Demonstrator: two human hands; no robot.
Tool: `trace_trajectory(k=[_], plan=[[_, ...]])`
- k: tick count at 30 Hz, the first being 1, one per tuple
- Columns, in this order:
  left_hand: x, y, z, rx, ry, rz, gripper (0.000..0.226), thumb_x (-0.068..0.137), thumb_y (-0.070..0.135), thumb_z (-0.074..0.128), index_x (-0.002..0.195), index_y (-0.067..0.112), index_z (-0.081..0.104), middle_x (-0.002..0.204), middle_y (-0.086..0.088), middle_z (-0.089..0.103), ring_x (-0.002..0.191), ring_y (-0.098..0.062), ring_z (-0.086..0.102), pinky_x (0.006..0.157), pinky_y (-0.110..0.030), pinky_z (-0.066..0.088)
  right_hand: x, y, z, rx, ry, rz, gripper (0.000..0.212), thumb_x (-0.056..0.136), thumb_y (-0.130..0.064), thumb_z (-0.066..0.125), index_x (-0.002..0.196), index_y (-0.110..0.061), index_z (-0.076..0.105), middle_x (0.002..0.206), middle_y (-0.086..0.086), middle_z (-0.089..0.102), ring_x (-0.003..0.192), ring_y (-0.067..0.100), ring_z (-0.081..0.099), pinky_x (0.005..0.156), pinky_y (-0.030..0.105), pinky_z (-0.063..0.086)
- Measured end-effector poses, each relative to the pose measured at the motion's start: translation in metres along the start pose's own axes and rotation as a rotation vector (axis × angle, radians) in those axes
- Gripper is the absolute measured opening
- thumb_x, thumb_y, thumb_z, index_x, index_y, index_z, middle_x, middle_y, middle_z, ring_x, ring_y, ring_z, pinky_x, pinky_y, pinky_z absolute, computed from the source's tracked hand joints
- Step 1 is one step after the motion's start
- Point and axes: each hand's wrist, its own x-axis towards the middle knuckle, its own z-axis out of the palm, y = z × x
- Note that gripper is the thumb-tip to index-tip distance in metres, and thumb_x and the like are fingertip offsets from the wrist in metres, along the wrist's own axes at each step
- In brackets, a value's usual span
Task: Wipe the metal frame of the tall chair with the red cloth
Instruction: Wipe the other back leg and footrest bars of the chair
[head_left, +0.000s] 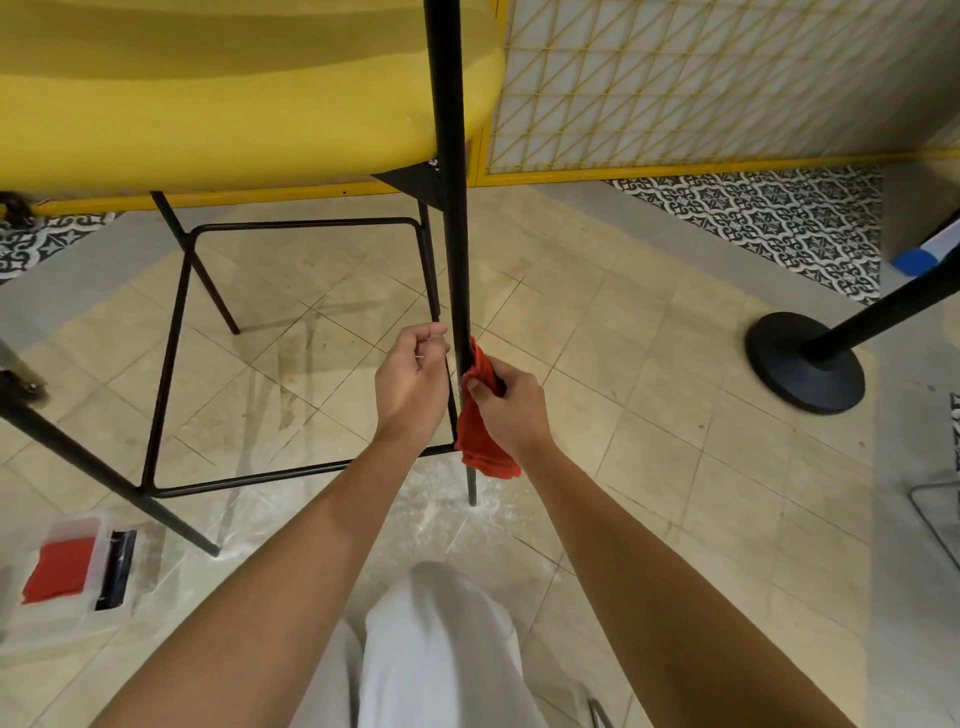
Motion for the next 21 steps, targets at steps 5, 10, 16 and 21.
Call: trace_trajectory(k=[5,10,16,21], plan=[[-0.001,-0.017,0.007,0.002,-0.012,-0.027,0.022,0.098,0.026,0.042,0.112,0.026,0.059,0.109,0.007,0.065,0.103,-0.009,0.058,0.074,-0.009,0.038,0.003,0.018,0.007,-0.039,-0.011,0.056,0.026,0.094,-0.019,0.053,0.118,-0.017,0.064,0.089,0.002,0.070,0.074,0.012,0.059,0.057,0.007,0.036],[0.002,-0.021,0.008,0.005,0.011,-0.027,0.024,0.097,0.021,0.041,0.111,0.023,0.060,0.091,0.009,0.063,0.078,0.000,0.054,0.059,0.000,0.038,0.005,0.021,0.005,-0.059,-0.004,0.015,0.023,0.093,-0.021,0.054,0.112,-0.019,0.067,0.081,0.001,0.069,0.074,0.016,0.063,0.062,0.015,0.043],[0.009,-0.013,0.005,0.028,0.036,-0.013,0.023,0.096,0.021,0.041,0.108,0.025,0.060,0.090,0.010,0.062,0.069,0.001,0.052,0.054,0.001,0.038,0.003,-0.014,-0.004,0.162,0.050,-0.125,0.019,0.090,-0.013,0.059,0.104,-0.018,0.070,0.076,-0.006,0.066,0.075,0.012,0.062,0.074,0.017,0.046],[0.007,-0.010,0.005,0.007,0.015,-0.044,0.022,0.096,0.028,0.042,0.109,0.027,0.060,0.102,0.009,0.066,0.080,-0.007,0.060,0.059,-0.014,0.045,0.001,-0.036,-0.003,0.254,0.117,-0.211,0.016,0.089,-0.012,0.060,0.102,-0.011,0.069,0.072,-0.013,0.062,0.068,0.001,0.057,0.072,0.013,0.045]])
